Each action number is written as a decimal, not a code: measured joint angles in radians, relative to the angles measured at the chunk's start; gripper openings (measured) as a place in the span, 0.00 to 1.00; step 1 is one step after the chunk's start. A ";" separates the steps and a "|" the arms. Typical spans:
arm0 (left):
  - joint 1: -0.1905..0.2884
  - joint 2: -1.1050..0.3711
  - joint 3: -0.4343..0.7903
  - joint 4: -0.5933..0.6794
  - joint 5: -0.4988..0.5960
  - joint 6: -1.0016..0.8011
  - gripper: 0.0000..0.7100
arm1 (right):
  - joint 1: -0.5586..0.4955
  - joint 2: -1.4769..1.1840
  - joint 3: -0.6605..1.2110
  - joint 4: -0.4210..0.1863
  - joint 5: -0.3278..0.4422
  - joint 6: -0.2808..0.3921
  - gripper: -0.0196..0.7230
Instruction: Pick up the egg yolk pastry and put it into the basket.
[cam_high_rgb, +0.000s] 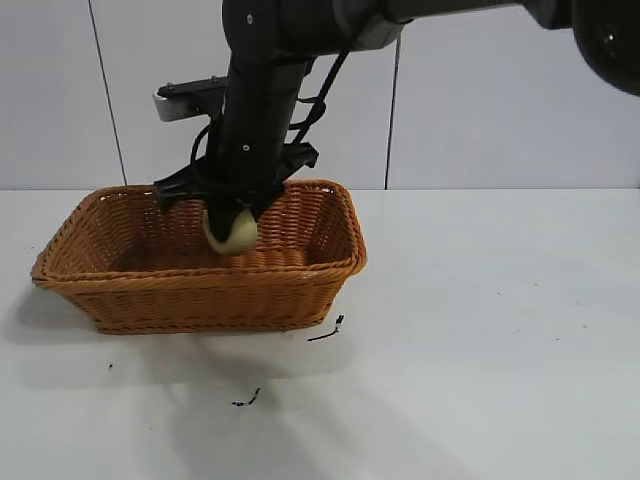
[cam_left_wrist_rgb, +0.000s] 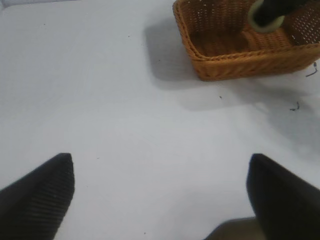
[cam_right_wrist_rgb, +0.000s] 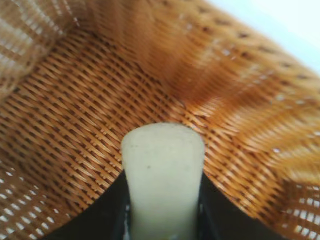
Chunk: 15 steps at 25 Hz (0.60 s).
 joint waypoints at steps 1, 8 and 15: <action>0.000 0.000 0.000 0.000 0.000 0.000 0.98 | 0.000 0.000 -0.002 0.000 -0.005 0.000 0.49; 0.000 0.000 0.000 0.000 0.000 0.000 0.98 | 0.000 0.000 -0.084 0.002 0.041 0.002 0.94; 0.000 0.000 0.000 0.000 0.000 0.000 0.98 | -0.006 0.000 -0.243 -0.001 0.155 0.007 0.96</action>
